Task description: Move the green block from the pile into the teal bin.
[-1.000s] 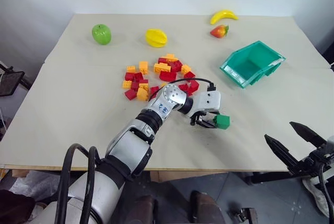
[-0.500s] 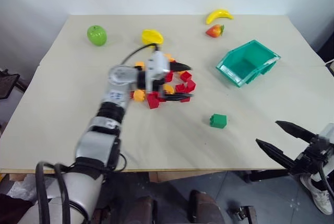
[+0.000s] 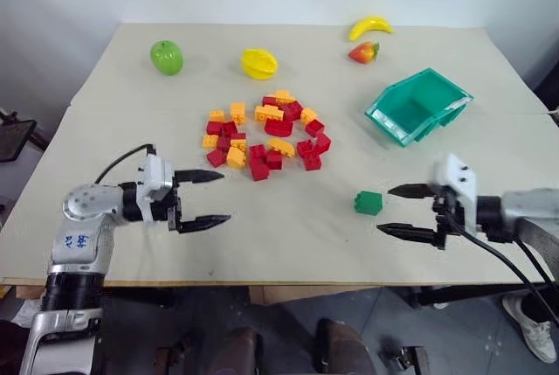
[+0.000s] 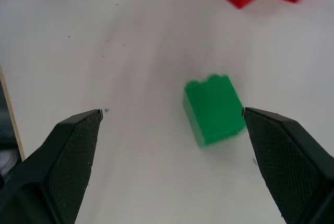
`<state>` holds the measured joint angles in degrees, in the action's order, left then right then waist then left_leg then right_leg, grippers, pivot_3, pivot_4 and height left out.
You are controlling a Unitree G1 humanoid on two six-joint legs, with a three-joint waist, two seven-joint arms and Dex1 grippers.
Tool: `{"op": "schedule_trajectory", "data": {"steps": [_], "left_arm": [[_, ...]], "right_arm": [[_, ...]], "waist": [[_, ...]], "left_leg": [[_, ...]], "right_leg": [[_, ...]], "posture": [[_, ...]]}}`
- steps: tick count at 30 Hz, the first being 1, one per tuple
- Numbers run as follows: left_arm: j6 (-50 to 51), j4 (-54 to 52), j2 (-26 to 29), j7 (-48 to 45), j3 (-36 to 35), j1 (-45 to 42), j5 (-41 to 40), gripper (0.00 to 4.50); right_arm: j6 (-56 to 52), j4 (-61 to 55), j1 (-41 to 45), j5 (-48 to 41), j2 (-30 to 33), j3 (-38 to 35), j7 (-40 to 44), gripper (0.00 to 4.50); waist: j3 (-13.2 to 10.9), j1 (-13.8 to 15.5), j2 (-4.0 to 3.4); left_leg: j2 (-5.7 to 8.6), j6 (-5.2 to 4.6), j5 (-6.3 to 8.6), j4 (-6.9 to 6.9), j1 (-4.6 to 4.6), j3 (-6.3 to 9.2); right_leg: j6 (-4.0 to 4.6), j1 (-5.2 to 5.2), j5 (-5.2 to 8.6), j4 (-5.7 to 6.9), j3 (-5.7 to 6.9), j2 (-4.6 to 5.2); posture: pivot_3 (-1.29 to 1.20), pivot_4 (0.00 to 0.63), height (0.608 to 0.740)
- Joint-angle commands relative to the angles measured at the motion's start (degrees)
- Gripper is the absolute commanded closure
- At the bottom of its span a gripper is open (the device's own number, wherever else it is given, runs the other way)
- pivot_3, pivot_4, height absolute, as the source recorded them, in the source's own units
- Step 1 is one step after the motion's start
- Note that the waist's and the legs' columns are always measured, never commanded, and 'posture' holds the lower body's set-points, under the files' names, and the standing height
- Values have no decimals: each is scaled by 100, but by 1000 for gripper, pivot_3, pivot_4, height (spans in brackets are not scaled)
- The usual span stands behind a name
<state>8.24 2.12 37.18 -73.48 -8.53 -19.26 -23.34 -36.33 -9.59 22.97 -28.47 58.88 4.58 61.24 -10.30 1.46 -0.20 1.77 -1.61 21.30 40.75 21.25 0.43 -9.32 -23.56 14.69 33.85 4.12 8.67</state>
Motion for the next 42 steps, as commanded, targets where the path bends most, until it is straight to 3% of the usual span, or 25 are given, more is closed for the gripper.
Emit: {"op": "schedule_trajectory", "data": {"steps": [1, 6, 11, 17, 21, 24, 29, 34, 35, 42], "left_arm": [[137, -573, 25, 174, -6, 52, -235, 27], [277, -886, -44, 322, 161, 153, -329, 27], [301, -913, 9, 392, 174, 157, -361, 0], [343, -861, -106, 605, 93, 57, -467, 0], [574, -893, -315, 1134, -86, -37, -668, 0], [692, -905, -522, 1686, -275, -119, -732, 0], [673, -868, -593, 1932, -249, -107, -648, 0], [620, -825, -627, 1919, -174, -171, -654, 0], [601, -815, -633, 1918, -174, -180, -647, 0], [503, -891, -624, 1935, -236, -36, -632, 0]], "right_arm": [[-7, 511, 639, 549, -244, 477, 82, 0], [283, 1354, 1306, 1341, -574, 1242, 423, 0], [424, 1568, 1469, 1490, -732, 1284, 755, 1230], [466, 1885, 1459, 1303, -1041, 447, 241, 2996], [312, 2257, 1597, 999, -1422, -567, -584, 2992], [846, 3187, 2202, 1342, -1554, -1158, -1779, 2992], [2061, 4974, 3326, 1925, -1800, -1240, -2915, 2992], [2957, 6529, 4199, 2187, -2006, -1248, -3214, 2992], [3028, 6741, 4315, 2199, -2029, -1252, -3206, 2271], [3629, 7381, 4606, 2059, -2097, -1392, -2548, 27]], "waist": [[0, -1, 0], [0, -30, -1], [0, -51, -1], [0, -69, -1], [-1, -58, -2], [-1, -79, -2], [-1, -183, -4], [-1, -315, -4], [-2, -323, -4], [-4, -328, -8]], "left_leg": [[2, 0, 0, 1, 2, 2], [14, 4, 2, -5, 1, -1], [22, 5, 3, -7, 0, -5], [21, 6, 3, -7, -1, -5], [22, 7, 3, -7, -1, -4], [23, 7, 3, -5, -3, -7], [24, 9, 3, -21, -6, -9], [23, 10, 2, -41, -9, -15], [23, 10, 2, -46, -9, -15], [22, 10, 2, -51, -9, -14]], "right_leg": [[0, 0, 0, 0, 0, 1], [1, -4, 0, 2, 3, -6], [2, -6, 0, 2, 4, -8], [1, -6, 0, 2, 4, -8], [1, -5, 0, 2, 4, -7], [1, -5, 0, 5, 3, -7], [2, -10, 0, 2, 1, -8], [4, -11, 1, -1, 2, -9], [5, -12, 1, -2, 2, -9], [5, -14, 1, -4, 2, -9]], "posture": [[0, 150, 740], [0, 150, 740], [0, 150, 740], [0, 150, 740], [0, 150, 740], [0, 150, 740], [0, 150, 740], [0, 150, 740], [0, 150, 740], [0, 150, 740]]}}
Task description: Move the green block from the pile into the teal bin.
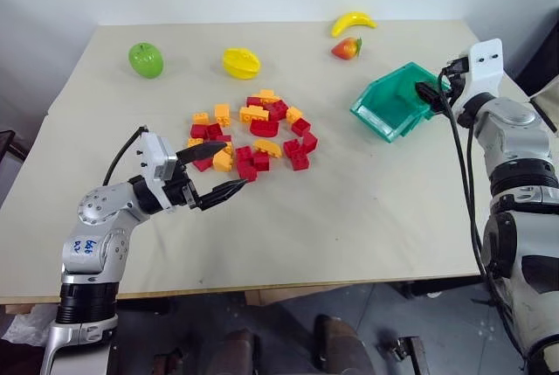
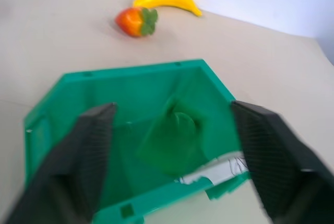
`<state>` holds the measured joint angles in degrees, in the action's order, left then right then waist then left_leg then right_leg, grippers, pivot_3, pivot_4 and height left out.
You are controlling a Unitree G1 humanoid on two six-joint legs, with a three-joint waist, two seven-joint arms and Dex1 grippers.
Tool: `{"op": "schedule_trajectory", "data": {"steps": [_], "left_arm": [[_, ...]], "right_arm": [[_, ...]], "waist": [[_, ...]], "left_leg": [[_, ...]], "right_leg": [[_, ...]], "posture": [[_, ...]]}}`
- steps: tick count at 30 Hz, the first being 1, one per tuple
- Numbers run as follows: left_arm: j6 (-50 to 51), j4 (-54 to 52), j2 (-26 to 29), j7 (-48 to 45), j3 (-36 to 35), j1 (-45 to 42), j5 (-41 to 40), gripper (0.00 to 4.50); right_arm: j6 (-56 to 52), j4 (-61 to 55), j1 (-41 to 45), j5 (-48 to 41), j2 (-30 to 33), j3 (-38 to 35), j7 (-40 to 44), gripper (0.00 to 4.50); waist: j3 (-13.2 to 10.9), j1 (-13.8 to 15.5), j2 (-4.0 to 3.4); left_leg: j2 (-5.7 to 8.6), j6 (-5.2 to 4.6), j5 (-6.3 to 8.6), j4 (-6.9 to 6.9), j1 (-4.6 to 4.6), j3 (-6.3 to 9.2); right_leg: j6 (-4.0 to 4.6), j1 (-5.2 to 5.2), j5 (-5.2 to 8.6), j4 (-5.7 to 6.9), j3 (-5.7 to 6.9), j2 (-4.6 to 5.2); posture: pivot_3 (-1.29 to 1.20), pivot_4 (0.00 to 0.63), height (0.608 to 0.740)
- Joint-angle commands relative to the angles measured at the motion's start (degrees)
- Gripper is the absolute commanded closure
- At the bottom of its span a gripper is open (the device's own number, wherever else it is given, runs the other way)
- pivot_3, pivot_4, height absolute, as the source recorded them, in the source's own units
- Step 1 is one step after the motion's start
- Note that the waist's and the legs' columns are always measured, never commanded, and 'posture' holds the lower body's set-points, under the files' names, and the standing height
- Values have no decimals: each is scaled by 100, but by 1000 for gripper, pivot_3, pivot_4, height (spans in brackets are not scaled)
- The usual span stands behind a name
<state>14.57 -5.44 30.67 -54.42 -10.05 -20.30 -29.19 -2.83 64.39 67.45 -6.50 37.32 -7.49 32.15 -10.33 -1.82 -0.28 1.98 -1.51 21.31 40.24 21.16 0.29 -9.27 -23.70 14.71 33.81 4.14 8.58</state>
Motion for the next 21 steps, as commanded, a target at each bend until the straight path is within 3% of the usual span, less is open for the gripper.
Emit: {"op": "schedule_trajectory", "data": {"steps": [1, 3, 6, 8, 10, 15, 21], "left_arm": [[-152, -161, 32, 51, -107, 110, -39, 0], [-180, -187, 45, 74, -132, 161, -37, 0], [-358, -166, 210, 126, -269, 352, 130, 0], [-368, -98, 441, 125, -366, 593, 262, 0], [-494, -63, 601, 55, -456, 830, 322, 0], [-895, -161, 872, 81, -735, 1556, 565, 0], [-919, -374, 866, 344, -1028, 2040, 512, 0]], "right_arm": [[433, -40, 138, -158, 89, -205, 493, 27], [639, -63, 114, -180, 125, -246, 671, 27], [671, -836, -326, -744, 156, -340, 2404, 27], [361, -1985, -1084, -1274, 211, -340, 3484, 27], [-5, -3034, -1848, -1653, 292, -336, 4006, 27], [-713, -5808, -4072, -2235, 579, -285, 4401, 27], [-829, -6819, -5645, -2227, 739, -479, 4204, 27]], "waist": [[0, 0, 0], [-4, -2, -7], [-4, 2, -8], [-4, 14, -9], [-5, 23, -10], [-8, 111, -17], [-10, 179, -19]], "left_leg": [[0, 0, 0, 0, 0, 1], [-1, 0, 0, 0, 0, 0], [-1, 1, 0, 0, -1, 1], [-5, 1, 0, -3, -1, 4], [-18, 1, 0, -5, -1, 12], [-24, 1, 1, -4, 1, 17], [-35, 6, 1, 3, -20, -4]], "right_leg": [[0, 0, 0, 0, 0, 0], [0, 0, 0, -1, 0, 0], [0, 0, 0, 0, 0, 0], [0, 1, 0, -4, 5, -3], [0, 2, 0, -1, 12, -2], [0, 5, 0, -3, 17, 7], [1, 20, 0, -4, 13, 6]], "posture": [[0, 150, 740], [0, 150, 740], [0, 150, 740], [0, 150, 740], [0, 150, 740], [0, 150, 740], [0, 150, 740]]}}
